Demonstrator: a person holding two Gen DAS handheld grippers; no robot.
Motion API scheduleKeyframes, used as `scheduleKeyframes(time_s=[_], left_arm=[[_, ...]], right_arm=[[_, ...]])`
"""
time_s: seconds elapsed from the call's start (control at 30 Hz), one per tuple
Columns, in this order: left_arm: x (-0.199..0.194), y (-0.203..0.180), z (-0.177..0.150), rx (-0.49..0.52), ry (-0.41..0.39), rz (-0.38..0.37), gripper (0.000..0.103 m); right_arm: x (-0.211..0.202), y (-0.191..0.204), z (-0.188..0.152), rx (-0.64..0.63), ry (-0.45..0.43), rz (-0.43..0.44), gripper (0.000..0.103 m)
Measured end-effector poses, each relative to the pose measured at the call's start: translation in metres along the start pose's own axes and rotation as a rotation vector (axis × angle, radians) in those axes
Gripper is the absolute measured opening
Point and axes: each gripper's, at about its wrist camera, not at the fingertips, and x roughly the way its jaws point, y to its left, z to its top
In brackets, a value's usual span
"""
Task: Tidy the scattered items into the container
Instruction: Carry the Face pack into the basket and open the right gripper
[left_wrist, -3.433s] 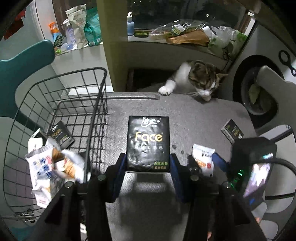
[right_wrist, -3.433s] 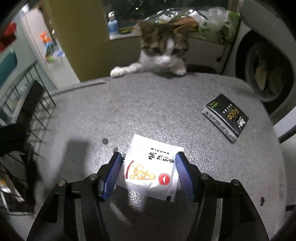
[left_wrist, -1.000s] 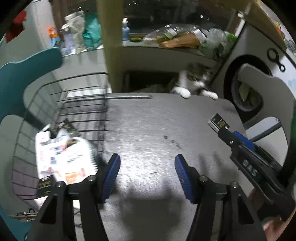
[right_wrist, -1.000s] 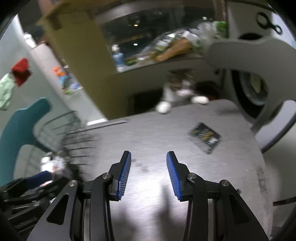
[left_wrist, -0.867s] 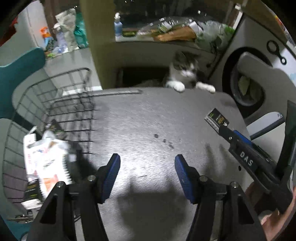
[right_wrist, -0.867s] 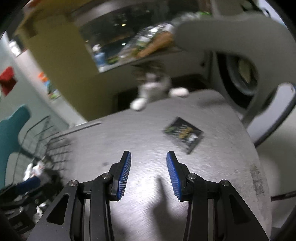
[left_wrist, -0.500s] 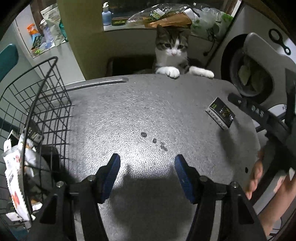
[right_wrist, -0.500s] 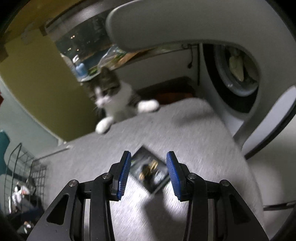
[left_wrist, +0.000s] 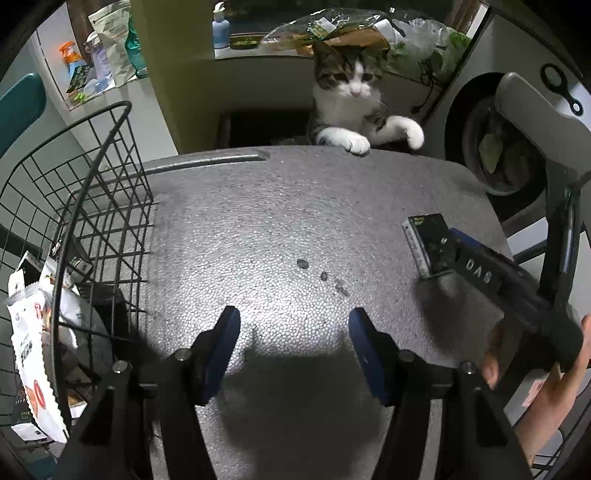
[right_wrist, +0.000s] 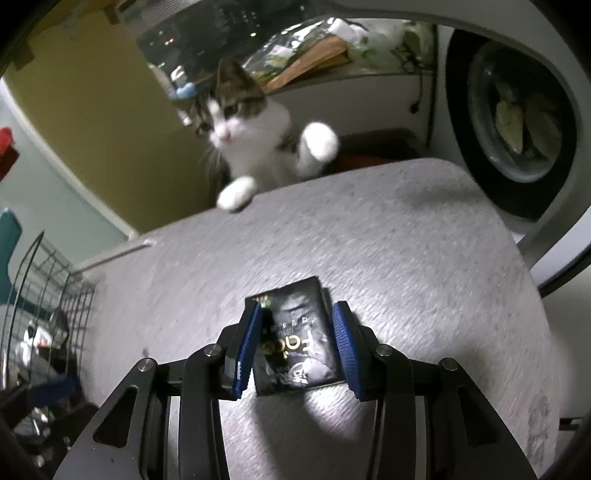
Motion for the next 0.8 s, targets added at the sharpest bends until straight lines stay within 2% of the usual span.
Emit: scheduleKeyframes(time_s=[0.23,0.4,0.47,0.57,0.8], left_arm=[[0.000,0.003,0.002,-0.006,-0.001,0.001,0.067],[0.004,0.004,0.002,-0.008,0.003,-0.002,0.067],[0.003,0.005,0.001,-0.007,0.002,0.002,0.067],[-0.003,0.005,-0.001,-0.007,-0.006,-0.003,0.067],[-0.039,0.011,-0.011,-0.023,-0.048,-0.019,0.067]], right_arm=[[0.009,0.015,0.000,-0.060,0.000,-0.046,0.057],[0.016,0.020,-0.001,-0.081,0.013,-0.074,0.058],[0.015,0.018,0.000,-0.054,0.015,-0.062,0.050],[0.011,0.015,-0.001,-0.028,0.023,-0.045,0.049],[-0.034,0.037,-0.012,-0.011,-0.030,-0.003,0.048]])
